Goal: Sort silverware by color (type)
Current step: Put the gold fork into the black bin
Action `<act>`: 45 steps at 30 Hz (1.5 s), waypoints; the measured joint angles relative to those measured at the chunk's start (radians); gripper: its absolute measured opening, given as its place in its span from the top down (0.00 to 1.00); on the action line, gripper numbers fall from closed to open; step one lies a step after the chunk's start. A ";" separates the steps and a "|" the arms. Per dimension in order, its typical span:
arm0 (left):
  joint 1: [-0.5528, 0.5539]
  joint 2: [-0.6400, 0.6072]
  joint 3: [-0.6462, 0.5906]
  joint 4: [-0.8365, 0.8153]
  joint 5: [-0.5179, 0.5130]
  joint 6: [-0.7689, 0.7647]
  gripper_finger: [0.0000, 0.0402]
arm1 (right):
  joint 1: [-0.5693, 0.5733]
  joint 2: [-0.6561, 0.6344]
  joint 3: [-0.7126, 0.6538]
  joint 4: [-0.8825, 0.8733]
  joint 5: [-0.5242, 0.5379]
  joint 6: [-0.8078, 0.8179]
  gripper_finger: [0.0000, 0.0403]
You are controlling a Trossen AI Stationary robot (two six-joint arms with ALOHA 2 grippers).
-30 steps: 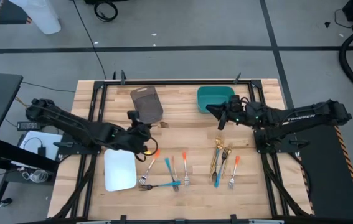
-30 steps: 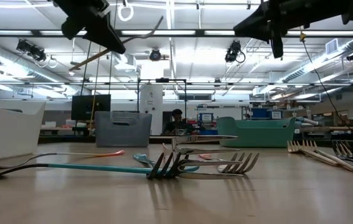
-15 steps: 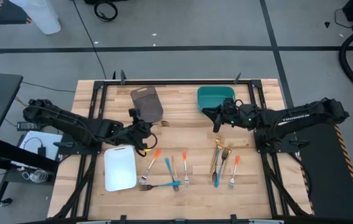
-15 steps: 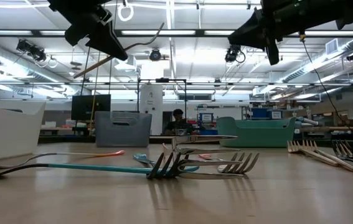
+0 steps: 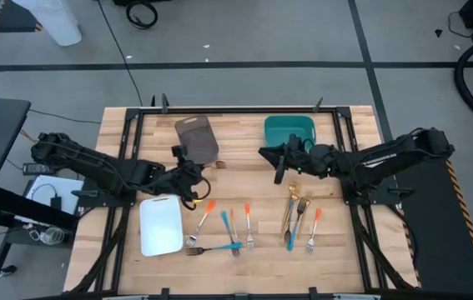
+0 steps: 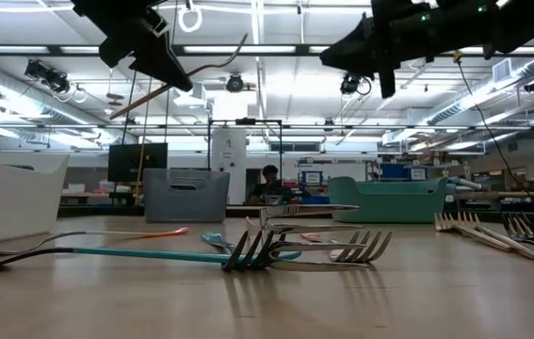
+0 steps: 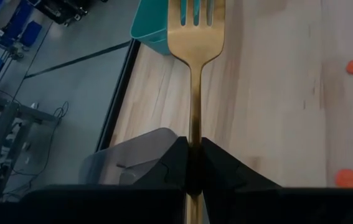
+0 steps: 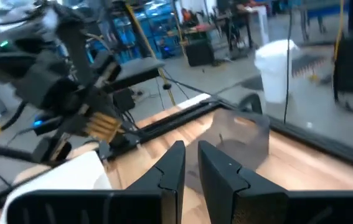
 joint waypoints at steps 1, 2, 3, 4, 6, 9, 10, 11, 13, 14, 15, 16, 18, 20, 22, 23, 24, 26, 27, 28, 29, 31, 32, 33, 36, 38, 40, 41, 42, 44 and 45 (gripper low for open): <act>0.000 -0.002 0.000 -0.006 -0.001 -0.005 0.91 | 0.006 -0.001 0.000 0.005 -0.010 -0.025 0.86; 0.000 -0.005 0.000 -0.014 -0.003 -0.017 0.91 | 0.016 -0.005 0.000 0.001 -0.017 -0.048 0.86; -0.003 -0.006 0.000 -0.024 -0.005 -0.031 0.91 | 0.027 -0.011 0.000 -0.003 -0.018 -0.067 0.86; -0.004 -0.005 0.000 -0.033 -0.006 -0.045 0.91 | 0.039 -0.018 0.000 -0.005 -0.019 -0.084 0.86; -0.008 -0.005 0.000 -0.050 -0.006 -0.069 0.91 | 0.063 -0.036 0.000 -0.019 -0.019 -0.107 0.86; -0.007 -0.005 0.000 -0.058 -0.006 -0.074 0.91 | 0.098 -0.066 0.000 -0.056 -0.019 -0.122 0.86; -0.003 -0.005 0.000 -0.055 -0.005 -0.071 0.91 | 0.108 -0.077 0.000 -0.064 -0.016 -0.123 0.86; 0.005 -0.005 0.000 -0.047 -0.005 -0.058 0.91 | 0.117 -0.086 0.000 -0.071 -0.009 -0.124 0.86; 0.026 -0.005 0.000 -0.028 -0.005 -0.037 0.91 | 0.134 -0.091 0.000 -0.076 0.010 -0.126 0.86; 0.040 -0.005 0.000 -0.026 -0.005 -0.023 0.91 | 0.140 -0.090 0.000 -0.078 0.013 -0.131 0.86; 0.054 -0.005 0.000 -0.028 -0.005 -0.008 0.91 | 0.145 -0.090 0.000 -0.081 0.013 -0.137 0.86; 0.069 -0.005 0.000 -0.032 -0.004 -0.001 0.91 | 0.150 -0.089 0.000 -0.081 0.013 -0.140 0.86; 0.099 -0.005 0.000 -0.040 0.006 0.030 0.91 | 0.160 -0.086 0.000 -0.088 0.013 -0.140 0.86; 0.124 -0.005 0.000 -0.039 0.020 0.093 0.91 | 0.169 -0.085 0.000 -0.113 0.013 -0.141 0.86; 0.145 -0.005 0.000 -0.040 0.032 0.165 0.91 | 0.176 -0.085 0.000 -0.137 0.013 -0.142 0.86; 0.154 -0.005 0.000 -0.040 0.033 0.202 0.91 | 0.177 -0.085 0.000 -0.152 0.013 -0.143 0.86; 0.162 -0.005 0.000 -0.039 0.034 0.244 0.91 | 0.177 -0.085 0.000 -0.165 0.013 -0.146 0.86; 0.176 -0.005 0.000 -0.040 0.035 0.328 0.91 | 0.177 -0.085 0.000 -0.192 0.013 -0.153 0.86; 0.183 -0.005 0.000 -0.039 0.035 0.372 0.91 | 0.176 -0.085 0.000 -0.208 0.013 -0.161 0.86; 0.190 -0.005 0.000 -0.039 0.034 0.420 0.91 | 0.176 -0.085 0.000 -0.219 0.013 -0.171 0.86; 0.198 -0.005 0.000 -0.039 0.034 0.470 0.91 | 0.176 -0.085 0.000 -0.227 0.013 -0.182 0.86; 0.217 -0.005 0.000 -0.039 0.034 0.563 0.91 | 0.176 -0.086 0.000 -0.249 0.013 -0.206 0.86; 0.227 -0.005 0.000 -0.039 0.034 0.602 0.91 | 0.176 -0.086 0.000 -0.262 0.013 -0.220 0.86; 0.239 -0.005 0.000 -0.039 0.035 0.636 0.91 | 0.175 -0.086 0.000 -0.270 0.013 -0.230 0.86; 0.294 -0.005 0.000 -0.038 0.063 0.722 0.91 | 0.172 -0.086 0.000 -0.284 0.013 -0.265 0.86; 0.341 -0.005 0.000 -0.038 0.119 0.792 0.91 | 0.172 -0.086 0.000 -0.296 0.012 -0.301 0.86; 0.383 -0.005 0.000 -0.035 0.164 0.869 0.91 | 0.172 -0.086 0.000 -0.299 0.009 -0.334 0.86; 0.402 -0.005 0.000 -0.030 0.177 0.915 0.91 | 0.172 -0.086 0.000 -0.306 0.007 -0.349 0.86; 0.419 -0.005 0.000 -0.026 0.188 0.962 0.91 | 0.172 -0.086 0.000 -0.313 0.007 -0.361 0.86; 0.454 -0.005 0.000 -0.016 0.214 1.065 0.91 | 0.172 -0.086 0.000 -0.317 0.005 -0.385 0.86; 0.473 -0.005 0.000 -0.012 0.232 1.118 0.91 | 0.172 -0.086 0.000 -0.317 0.003 -0.394 0.86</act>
